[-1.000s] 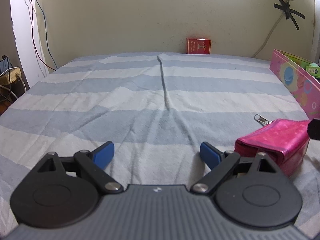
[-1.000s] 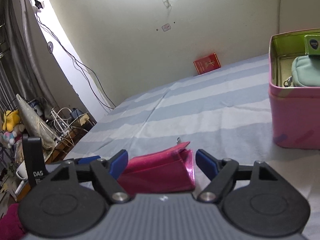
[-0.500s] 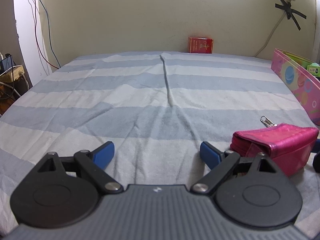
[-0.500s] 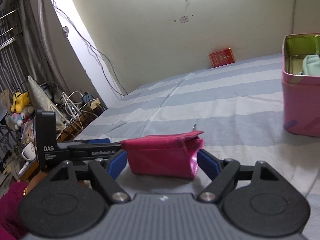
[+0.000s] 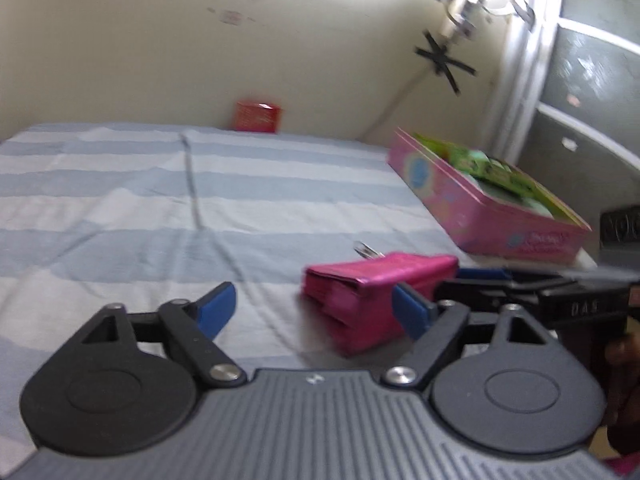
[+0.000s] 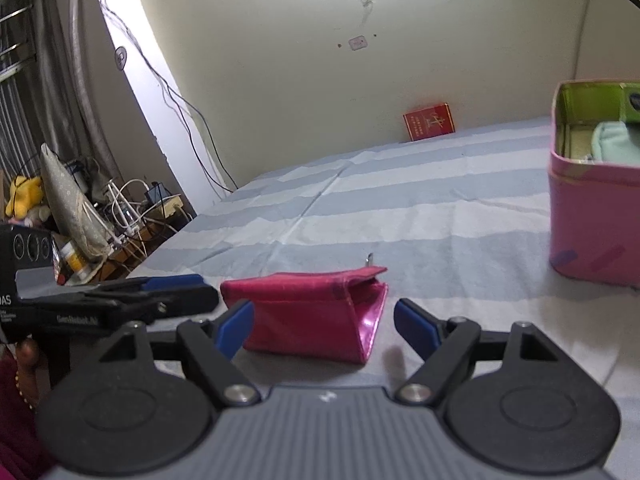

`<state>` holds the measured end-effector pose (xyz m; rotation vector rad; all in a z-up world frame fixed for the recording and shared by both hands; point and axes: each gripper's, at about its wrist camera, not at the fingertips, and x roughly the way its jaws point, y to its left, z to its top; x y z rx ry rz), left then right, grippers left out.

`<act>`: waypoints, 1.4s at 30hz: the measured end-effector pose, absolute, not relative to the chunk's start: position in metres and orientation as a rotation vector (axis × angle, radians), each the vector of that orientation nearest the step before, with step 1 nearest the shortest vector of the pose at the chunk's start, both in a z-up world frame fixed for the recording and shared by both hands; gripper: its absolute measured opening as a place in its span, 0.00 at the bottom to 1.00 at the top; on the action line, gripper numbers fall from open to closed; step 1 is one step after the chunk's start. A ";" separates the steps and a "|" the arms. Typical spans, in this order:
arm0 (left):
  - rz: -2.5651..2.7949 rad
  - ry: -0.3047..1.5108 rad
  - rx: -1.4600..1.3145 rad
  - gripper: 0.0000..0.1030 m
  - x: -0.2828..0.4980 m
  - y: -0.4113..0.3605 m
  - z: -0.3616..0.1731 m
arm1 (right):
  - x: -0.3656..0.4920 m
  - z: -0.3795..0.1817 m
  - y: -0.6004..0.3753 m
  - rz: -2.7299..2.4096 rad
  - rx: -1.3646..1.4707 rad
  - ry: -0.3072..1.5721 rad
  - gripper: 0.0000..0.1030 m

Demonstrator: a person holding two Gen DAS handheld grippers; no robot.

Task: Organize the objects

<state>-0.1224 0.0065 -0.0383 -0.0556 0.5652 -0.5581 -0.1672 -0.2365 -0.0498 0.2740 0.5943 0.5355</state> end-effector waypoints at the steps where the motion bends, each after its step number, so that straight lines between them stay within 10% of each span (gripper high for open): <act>1: -0.578 0.573 -0.046 0.76 -0.122 0.001 -0.040 | -0.166 -0.049 -0.236 0.538 0.272 0.594 0.77; 8: -0.683 0.606 0.023 0.44 -0.111 -0.030 -0.052 | -0.158 -0.055 -0.234 0.548 0.267 0.618 0.40; 11: -0.718 0.558 0.047 0.44 -0.106 -0.045 -0.029 | -0.163 -0.042 -0.245 0.513 0.255 0.557 0.38; 20: -0.917 0.497 0.111 0.44 -0.068 -0.161 0.024 | -0.185 0.015 -0.335 0.254 0.260 0.376 0.38; 33: -0.823 0.513 0.311 0.43 0.028 -0.324 0.029 | -0.092 0.030 -0.447 0.051 0.280 0.587 0.34; 42: -0.763 0.517 0.259 0.55 0.040 -0.269 0.033 | -0.071 0.059 -0.443 0.051 0.180 0.561 0.60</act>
